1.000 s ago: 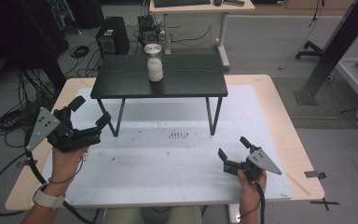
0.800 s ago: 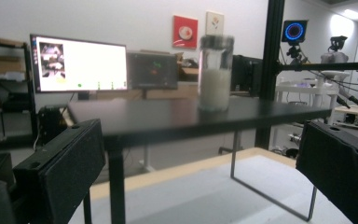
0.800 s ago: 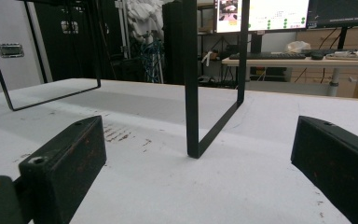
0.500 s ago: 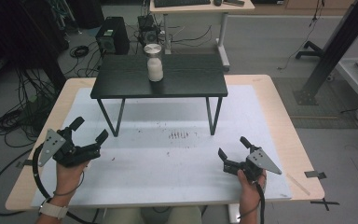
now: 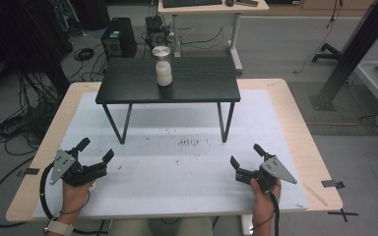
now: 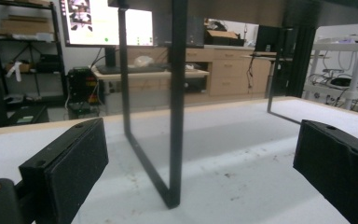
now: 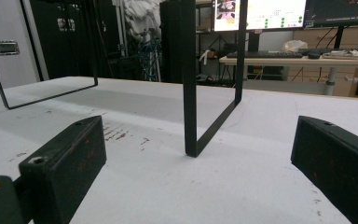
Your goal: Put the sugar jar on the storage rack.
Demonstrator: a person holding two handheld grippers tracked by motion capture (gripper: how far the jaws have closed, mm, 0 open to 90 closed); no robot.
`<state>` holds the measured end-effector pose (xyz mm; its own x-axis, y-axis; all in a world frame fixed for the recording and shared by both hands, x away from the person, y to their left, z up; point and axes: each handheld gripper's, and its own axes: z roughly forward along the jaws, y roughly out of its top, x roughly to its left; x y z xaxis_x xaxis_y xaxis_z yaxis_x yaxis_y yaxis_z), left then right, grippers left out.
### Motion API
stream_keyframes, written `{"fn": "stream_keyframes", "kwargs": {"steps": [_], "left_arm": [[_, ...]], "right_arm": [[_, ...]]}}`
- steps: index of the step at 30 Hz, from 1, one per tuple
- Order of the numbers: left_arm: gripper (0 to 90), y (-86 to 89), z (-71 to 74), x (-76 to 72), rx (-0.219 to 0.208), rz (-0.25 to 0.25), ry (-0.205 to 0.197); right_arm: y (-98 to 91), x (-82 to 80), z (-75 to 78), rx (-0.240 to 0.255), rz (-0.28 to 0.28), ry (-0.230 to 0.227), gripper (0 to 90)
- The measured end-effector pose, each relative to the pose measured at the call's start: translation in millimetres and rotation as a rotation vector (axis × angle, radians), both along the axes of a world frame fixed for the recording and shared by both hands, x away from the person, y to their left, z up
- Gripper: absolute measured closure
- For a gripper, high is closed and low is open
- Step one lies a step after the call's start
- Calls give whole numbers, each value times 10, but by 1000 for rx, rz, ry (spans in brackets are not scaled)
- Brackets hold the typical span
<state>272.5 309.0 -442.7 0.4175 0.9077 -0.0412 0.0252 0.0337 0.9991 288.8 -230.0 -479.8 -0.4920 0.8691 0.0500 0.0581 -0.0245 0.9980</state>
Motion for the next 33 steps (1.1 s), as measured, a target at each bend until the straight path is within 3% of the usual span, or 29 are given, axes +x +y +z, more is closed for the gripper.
{"fn": "stream_keyframes", "kwargs": {"steps": [13,33], "left_arm": [[33,69,-166,-4,-2,25,30],[33,39,-195,-34,20,47,0]], "right_arm": [[3,-4,-1,-4,-4,-4,30],[2,-5,-2,-1,-6,-5,31]]}}
